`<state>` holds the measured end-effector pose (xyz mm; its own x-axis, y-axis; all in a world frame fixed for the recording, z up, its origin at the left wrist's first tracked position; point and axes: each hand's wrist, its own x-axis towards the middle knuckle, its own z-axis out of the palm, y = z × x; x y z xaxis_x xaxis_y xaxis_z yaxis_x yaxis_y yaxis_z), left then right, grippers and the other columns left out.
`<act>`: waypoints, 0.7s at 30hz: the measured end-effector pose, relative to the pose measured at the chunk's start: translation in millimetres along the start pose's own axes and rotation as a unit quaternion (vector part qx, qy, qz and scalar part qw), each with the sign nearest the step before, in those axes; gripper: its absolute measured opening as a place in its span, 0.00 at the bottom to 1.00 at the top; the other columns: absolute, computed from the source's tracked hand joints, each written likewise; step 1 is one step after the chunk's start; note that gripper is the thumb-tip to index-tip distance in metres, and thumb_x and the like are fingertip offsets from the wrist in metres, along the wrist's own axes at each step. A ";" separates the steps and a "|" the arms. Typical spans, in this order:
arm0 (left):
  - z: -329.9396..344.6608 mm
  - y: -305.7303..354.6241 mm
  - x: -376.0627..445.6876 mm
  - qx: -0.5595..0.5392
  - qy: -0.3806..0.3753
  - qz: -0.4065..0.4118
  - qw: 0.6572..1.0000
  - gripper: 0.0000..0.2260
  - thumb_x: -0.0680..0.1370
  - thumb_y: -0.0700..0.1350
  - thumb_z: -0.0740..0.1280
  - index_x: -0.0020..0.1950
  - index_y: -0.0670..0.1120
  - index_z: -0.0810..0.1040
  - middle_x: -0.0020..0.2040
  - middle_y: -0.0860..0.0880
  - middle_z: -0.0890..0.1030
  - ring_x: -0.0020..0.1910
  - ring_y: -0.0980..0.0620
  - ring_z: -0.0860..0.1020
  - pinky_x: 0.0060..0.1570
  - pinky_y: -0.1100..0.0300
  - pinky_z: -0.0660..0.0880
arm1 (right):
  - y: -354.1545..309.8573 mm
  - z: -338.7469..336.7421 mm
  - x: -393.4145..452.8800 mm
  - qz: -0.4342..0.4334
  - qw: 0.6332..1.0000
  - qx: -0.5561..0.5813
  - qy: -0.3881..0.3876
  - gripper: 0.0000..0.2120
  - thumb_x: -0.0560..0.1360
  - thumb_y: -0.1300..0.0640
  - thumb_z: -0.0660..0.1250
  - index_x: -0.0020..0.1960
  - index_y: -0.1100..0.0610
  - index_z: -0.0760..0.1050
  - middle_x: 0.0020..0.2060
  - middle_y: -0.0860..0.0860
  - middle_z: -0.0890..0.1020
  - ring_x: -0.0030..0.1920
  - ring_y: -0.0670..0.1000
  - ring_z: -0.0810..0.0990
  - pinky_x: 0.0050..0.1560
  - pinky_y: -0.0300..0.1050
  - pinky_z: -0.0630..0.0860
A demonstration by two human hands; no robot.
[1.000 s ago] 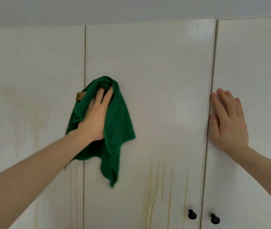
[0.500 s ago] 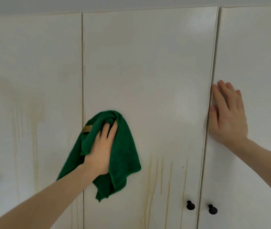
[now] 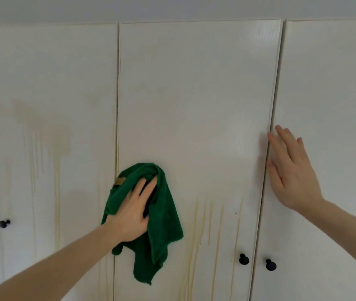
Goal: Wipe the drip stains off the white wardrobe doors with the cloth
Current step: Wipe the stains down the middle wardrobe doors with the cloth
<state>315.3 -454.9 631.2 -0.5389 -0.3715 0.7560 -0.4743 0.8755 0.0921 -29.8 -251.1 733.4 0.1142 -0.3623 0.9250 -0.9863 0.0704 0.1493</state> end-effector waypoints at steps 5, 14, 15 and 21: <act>-44.3 1.1 58.0 0.050 0.085 -0.036 0.994 0.38 0.78 0.57 0.65 0.83 0.49 0.51 0.74 0.44 0.63 0.63 0.41 0.69 0.65 0.43 0.68 | 1.9 -0.9 -9.9 0.022 1.000 0.001 -0.014 0.30 0.82 0.59 0.54 0.83 0.60 0.55 0.83 0.56 0.55 0.83 0.57 0.52 0.82 0.53 0.43; -30.7 0.4 76.3 0.112 0.044 -0.075 0.990 0.53 0.68 0.54 0.78 0.82 0.41 0.49 0.73 0.36 0.61 0.64 0.34 0.69 0.64 0.39 0.70 | 8.5 15.6 -18.0 0.052 0.999 -0.010 -0.013 0.29 0.83 0.57 0.53 0.83 0.61 0.53 0.83 0.56 0.51 0.84 0.54 0.46 0.82 0.57 0.43; -23.9 2.2 72.0 0.118 0.044 -0.082 0.989 0.55 0.66 0.55 0.79 0.81 0.42 0.48 0.73 0.36 0.61 0.64 0.33 0.69 0.63 0.39 0.72 | 7.6 18.2 -17.8 0.053 0.999 -0.009 -0.007 0.29 0.83 0.57 0.53 0.83 0.61 0.53 0.83 0.56 0.51 0.84 0.54 0.45 0.82 0.57 0.42; 28.1 20.0 42.8 0.126 0.029 -0.103 0.986 0.62 0.61 0.61 0.81 0.81 0.47 0.44 0.74 0.39 0.60 0.68 0.33 0.69 0.63 0.38 0.73 | 5.8 33.6 -17.3 0.064 0.998 0.001 0.011 0.31 0.84 0.56 0.54 0.83 0.64 0.49 0.83 0.57 0.48 0.83 0.55 0.43 0.82 0.57 0.38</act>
<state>263.2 -461.9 647.2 -0.3753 -0.5088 0.7748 -0.7319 0.6755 0.0891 -41.5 -275.7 706.5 -0.0098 -0.3307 0.9437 -0.9931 0.1132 0.0293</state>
